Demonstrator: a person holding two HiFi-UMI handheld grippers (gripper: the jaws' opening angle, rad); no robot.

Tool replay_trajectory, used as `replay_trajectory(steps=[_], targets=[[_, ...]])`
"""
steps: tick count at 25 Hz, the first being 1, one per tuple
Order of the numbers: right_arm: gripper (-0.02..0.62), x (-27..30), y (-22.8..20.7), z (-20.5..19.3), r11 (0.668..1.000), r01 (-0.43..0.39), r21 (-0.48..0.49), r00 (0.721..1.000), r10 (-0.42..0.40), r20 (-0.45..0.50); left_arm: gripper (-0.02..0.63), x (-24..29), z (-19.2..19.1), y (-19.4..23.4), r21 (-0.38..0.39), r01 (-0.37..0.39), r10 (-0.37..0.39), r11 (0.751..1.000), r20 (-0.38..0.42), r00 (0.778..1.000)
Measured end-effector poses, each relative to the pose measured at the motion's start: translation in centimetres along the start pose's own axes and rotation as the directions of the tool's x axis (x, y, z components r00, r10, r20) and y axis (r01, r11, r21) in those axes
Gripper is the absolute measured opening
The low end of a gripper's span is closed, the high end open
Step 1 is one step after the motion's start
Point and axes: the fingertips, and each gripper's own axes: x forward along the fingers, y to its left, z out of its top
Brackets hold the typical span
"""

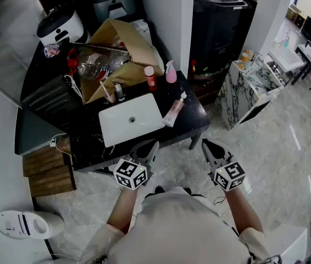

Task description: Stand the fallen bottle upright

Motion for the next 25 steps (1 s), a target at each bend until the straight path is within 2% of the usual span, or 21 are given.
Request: replay_trajectory(steps=[15,22,25], targets=[[0.035,0.0,0.1,0.3,1.0,-0.018,0.023,1.0,0.017,0.022,0.008,0.0,-0.2,-0.6,0.018,-0.006,0.006,1.0,-0.007,1.0],[0.036,-0.6,0.5,-0.1,0.997,-0.062,0.043,0.998,0.061,0.031,0.009,-0.2,-0.3,-1.5,0.025,-0.014,0.014,1.0,-0.001,1.0],[0.037,-0.7,0.3,-0.5,0.997,-0.065,0.05,0.998,0.064,0.019,0.032,-0.2,-0.2,-1.8,0.021,-0.016,0.016,1.0,0.001,1.0]])
